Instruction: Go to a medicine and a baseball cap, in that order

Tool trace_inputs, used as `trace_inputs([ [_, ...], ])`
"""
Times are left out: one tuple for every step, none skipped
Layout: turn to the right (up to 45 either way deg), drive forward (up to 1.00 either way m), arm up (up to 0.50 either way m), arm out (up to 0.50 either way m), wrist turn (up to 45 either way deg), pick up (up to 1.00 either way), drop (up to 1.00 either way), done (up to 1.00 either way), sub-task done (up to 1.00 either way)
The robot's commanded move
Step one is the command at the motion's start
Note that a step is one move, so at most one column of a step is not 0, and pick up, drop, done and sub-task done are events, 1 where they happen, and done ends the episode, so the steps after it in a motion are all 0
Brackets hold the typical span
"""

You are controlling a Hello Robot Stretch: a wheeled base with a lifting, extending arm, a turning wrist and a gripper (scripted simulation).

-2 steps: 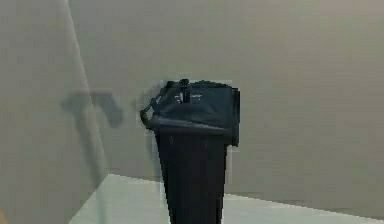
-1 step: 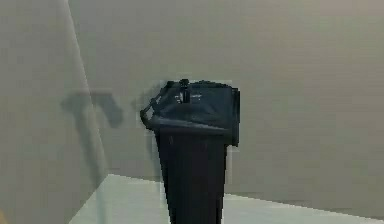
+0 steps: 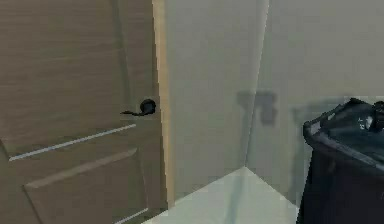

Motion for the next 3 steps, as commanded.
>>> trace_inputs([
  [-45.0,0.0,0.0,0.0,0.0,0.0,0.0,0.0,0.0],
  [-45.0,0.0,0.0,0.0,0.0,0.0,0.0,0.0,0.0],
  [-39.0,0.0,0.0,0.0,0.0,0.0,0.0,0.0,0.0],
])
